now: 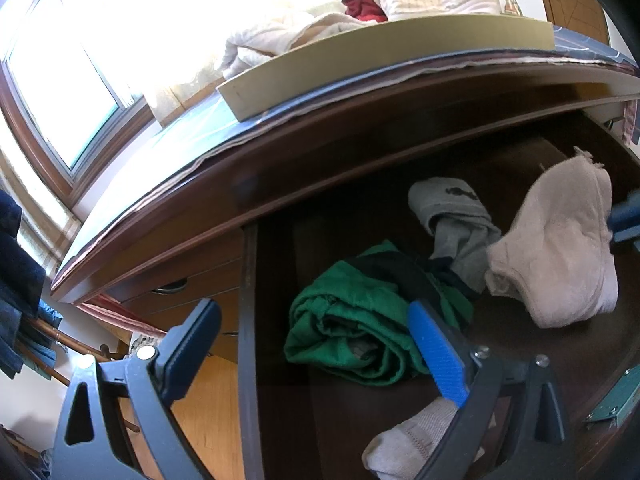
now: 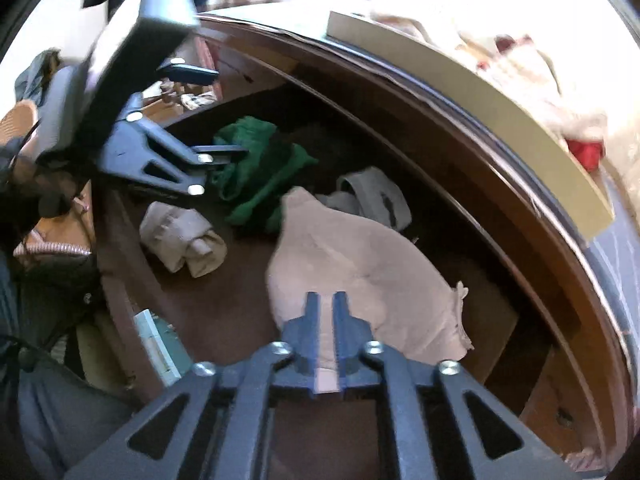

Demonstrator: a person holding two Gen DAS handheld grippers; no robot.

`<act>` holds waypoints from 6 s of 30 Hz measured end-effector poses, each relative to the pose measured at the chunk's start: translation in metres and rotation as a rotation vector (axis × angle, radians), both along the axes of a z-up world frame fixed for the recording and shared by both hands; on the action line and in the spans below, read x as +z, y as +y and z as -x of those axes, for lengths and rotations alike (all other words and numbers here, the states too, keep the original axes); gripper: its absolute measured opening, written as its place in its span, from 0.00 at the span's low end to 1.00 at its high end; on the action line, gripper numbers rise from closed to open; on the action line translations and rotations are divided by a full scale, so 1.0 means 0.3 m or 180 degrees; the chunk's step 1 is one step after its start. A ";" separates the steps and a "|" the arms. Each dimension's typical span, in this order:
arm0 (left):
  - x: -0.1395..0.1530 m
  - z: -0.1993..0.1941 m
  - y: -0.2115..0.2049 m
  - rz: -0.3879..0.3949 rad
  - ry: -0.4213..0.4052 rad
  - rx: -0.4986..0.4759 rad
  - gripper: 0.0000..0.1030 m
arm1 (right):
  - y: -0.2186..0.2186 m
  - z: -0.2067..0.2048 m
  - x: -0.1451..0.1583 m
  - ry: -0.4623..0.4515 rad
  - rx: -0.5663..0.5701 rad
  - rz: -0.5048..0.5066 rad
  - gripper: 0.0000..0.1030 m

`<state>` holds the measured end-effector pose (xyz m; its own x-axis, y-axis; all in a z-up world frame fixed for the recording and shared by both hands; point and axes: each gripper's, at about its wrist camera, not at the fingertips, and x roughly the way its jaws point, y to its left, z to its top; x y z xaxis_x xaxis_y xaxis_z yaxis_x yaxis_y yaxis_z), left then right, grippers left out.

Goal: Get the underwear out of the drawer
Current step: 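Lift the beige lace-trimmed garment with the right gripper out of the drawer, then carry the beige garment with the right gripper over the tray, then open the right gripper to drop the beige garment into the tray, then lower the right tool into the drawer toward the grey garment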

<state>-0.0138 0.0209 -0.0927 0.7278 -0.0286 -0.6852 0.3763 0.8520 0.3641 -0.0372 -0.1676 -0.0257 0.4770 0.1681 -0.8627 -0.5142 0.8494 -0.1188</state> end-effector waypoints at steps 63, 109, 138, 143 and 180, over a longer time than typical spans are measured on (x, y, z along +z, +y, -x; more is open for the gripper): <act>-0.007 -0.001 0.006 0.0013 0.0027 -0.0018 0.93 | -0.059 0.064 0.068 0.0345 -0.1128 -0.1156 0.35; 0.005 0.013 0.017 0.0080 -0.0026 -0.0050 0.94 | 0.341 -0.757 0.236 -0.1930 -0.0807 0.1838 0.66; 0.000 0.006 0.016 0.0028 0.0004 -0.0029 0.93 | 0.228 -0.273 0.367 -0.2045 -0.1049 0.0140 0.80; -0.001 0.005 0.017 0.0024 -0.0001 -0.0026 0.93 | 0.197 -0.206 0.367 -0.2158 -0.1162 -0.0143 0.80; 0.007 0.013 0.012 0.0029 -0.0049 -0.0011 0.93 | 0.157 0.055 0.055 -0.1181 -0.1352 -0.0604 0.80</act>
<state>-0.0176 0.0245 -0.0905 0.7382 -0.0375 -0.6736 0.3738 0.8540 0.3620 -0.0536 -0.1205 -0.0093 0.8001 0.0313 -0.5990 -0.0777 0.9956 -0.0517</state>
